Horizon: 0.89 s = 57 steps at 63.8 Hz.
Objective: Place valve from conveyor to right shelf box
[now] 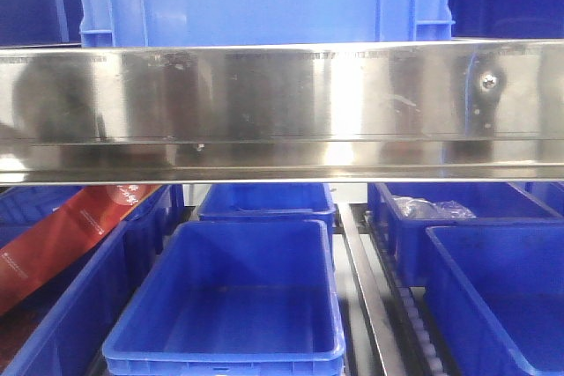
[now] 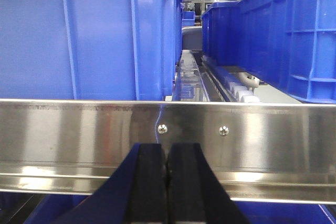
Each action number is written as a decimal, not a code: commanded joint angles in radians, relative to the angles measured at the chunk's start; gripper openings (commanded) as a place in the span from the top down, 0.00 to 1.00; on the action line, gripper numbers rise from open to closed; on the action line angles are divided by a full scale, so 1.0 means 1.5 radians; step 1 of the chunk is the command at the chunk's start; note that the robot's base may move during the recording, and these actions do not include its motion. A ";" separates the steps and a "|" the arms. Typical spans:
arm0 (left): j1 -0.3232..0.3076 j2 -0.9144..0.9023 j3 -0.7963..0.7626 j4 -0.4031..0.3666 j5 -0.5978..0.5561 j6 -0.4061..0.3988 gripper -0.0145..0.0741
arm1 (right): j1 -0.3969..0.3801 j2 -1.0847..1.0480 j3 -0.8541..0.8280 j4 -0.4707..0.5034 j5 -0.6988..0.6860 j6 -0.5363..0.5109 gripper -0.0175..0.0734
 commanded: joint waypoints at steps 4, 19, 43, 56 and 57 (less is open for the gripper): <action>-0.003 -0.003 -0.001 -0.006 -0.012 -0.004 0.96 | -0.003 -0.004 0.000 -0.004 -0.015 -0.004 0.99; -0.003 -0.003 -0.001 -0.006 -0.012 -0.004 0.96 | -0.003 -0.004 0.000 -0.004 -0.015 -0.004 0.99; -0.003 -0.003 -0.001 -0.006 -0.012 -0.004 0.96 | -0.003 -0.004 0.000 -0.004 -0.015 -0.004 0.99; -0.003 -0.003 -0.001 -0.006 -0.012 -0.004 0.96 | -0.012 -0.027 0.005 -0.013 0.019 0.001 0.99; -0.003 -0.003 -0.001 -0.006 -0.012 -0.004 0.96 | -0.017 -0.035 0.008 -0.017 0.020 0.007 0.99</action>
